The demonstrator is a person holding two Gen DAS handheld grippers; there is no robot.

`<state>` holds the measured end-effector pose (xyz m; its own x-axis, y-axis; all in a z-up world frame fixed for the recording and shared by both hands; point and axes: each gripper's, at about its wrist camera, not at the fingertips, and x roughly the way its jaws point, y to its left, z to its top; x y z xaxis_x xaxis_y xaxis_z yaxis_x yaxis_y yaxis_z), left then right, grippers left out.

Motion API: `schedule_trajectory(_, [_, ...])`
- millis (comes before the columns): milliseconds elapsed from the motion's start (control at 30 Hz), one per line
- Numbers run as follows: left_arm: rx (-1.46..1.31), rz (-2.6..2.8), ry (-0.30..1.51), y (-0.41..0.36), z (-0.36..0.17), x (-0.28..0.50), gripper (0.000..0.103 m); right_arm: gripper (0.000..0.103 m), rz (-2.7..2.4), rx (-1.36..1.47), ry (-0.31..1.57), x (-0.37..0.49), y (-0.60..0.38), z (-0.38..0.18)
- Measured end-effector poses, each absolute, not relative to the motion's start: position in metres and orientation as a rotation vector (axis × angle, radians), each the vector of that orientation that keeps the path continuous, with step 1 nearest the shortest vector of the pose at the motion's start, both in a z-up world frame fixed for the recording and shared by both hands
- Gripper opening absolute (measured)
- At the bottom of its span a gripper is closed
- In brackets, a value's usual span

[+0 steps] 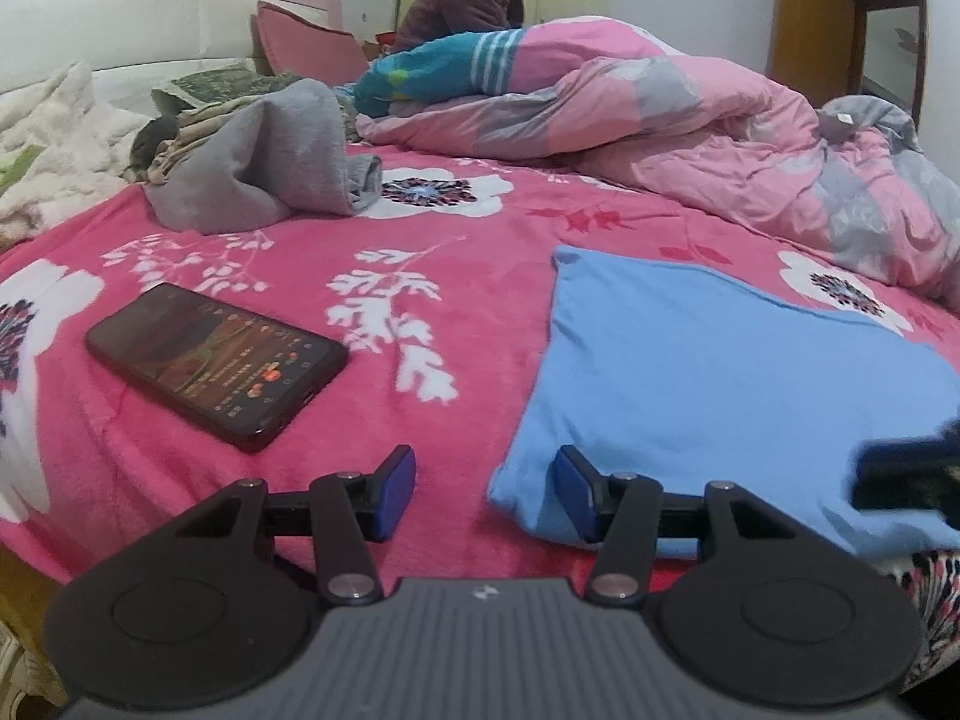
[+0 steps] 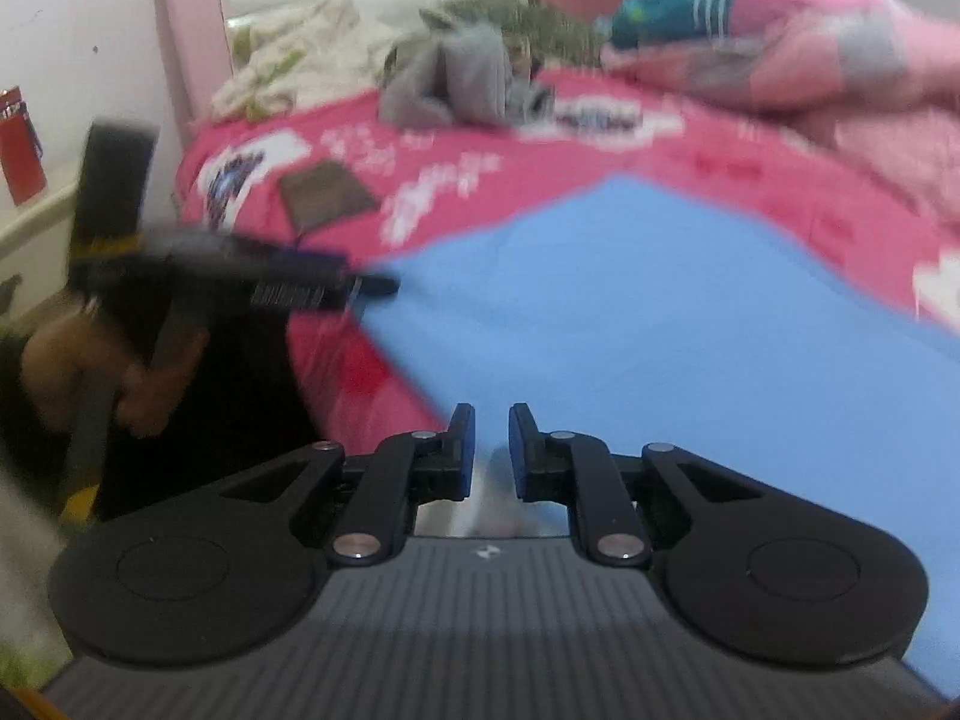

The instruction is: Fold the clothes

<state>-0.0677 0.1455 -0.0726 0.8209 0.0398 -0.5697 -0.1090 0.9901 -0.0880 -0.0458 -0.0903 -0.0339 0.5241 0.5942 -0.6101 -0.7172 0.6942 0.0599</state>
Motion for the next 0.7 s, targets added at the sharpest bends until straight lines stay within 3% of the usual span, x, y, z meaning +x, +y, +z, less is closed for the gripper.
schedule_trajectory(233, [-0.121, 0.094, 0.587, 0.152, -0.077, -0.075, 0.054, 0.01, 0.948, -0.2, 0.766, -0.046, -0.058, -0.061])
schedule_trajectory(467, [-0.125, 0.11, 0.602, 0.151, -0.078, -0.076, 0.054, 0.011, 0.84, -0.11, 0.646, 0.022, -0.041, -0.025])
schedule_trajectory(700, [-0.141, 0.107, 0.613, 0.157, -0.08, -0.078, 0.052, 0.008, 0.827, -0.073, 0.691, 0.074, 0.005, -0.048])
